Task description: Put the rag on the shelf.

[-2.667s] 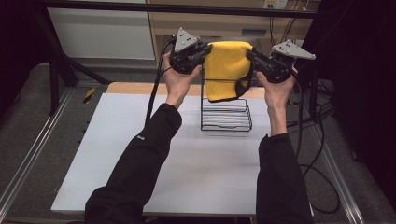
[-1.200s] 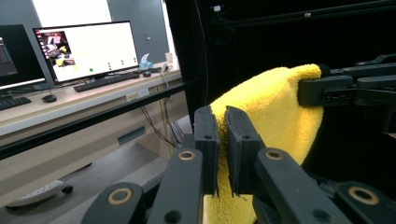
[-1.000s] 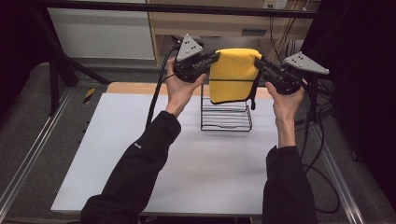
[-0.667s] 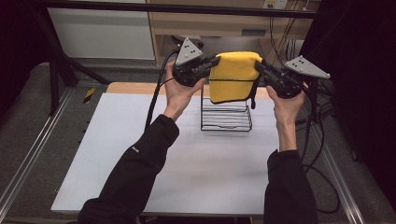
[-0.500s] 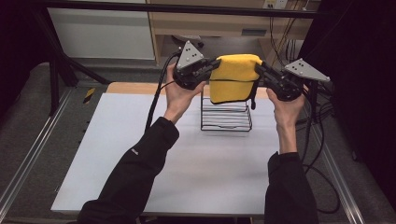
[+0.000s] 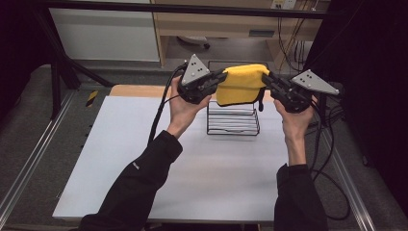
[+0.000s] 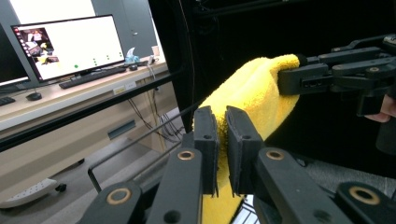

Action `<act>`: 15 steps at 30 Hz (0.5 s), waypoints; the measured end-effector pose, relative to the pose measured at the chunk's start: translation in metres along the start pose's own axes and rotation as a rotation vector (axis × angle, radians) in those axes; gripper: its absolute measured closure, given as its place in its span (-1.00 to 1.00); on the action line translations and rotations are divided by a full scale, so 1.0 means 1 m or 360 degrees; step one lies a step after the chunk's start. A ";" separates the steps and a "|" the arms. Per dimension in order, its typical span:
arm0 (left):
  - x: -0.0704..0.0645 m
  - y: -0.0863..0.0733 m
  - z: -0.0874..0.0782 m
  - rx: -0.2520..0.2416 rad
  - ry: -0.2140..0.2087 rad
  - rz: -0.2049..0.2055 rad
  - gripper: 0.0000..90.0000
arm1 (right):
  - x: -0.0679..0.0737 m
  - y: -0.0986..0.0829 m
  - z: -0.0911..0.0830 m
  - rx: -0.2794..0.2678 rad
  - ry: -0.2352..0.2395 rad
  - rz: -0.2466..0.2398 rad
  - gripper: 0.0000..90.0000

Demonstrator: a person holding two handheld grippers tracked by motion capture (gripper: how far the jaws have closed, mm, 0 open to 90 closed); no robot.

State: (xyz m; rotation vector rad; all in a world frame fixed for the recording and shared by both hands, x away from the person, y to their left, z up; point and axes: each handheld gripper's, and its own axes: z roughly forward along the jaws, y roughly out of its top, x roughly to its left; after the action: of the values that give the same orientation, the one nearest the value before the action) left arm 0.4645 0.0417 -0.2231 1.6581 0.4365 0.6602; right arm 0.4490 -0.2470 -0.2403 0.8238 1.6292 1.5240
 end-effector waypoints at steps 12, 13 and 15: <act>-0.007 -0.018 -0.001 0.0120 -0.0025 -0.0074 0.82 | 0.002 -0.009 -0.006 0.0093 0.0050 0.0011 0.72; -0.007 -0.020 0.000 0.0128 -0.0026 -0.0078 0.82 | 0.003 -0.009 -0.006 0.0103 0.0056 0.0009 0.71; -0.007 -0.022 0.000 0.0144 -0.0029 -0.0083 0.82 | 0.003 -0.009 -0.007 0.0118 0.0066 0.0006 0.70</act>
State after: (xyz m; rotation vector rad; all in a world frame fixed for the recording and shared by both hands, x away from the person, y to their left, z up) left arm 0.4608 0.0416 -0.2462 1.7309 0.5009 0.5938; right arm 0.4419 -0.2490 -0.2493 0.8403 1.7242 1.5004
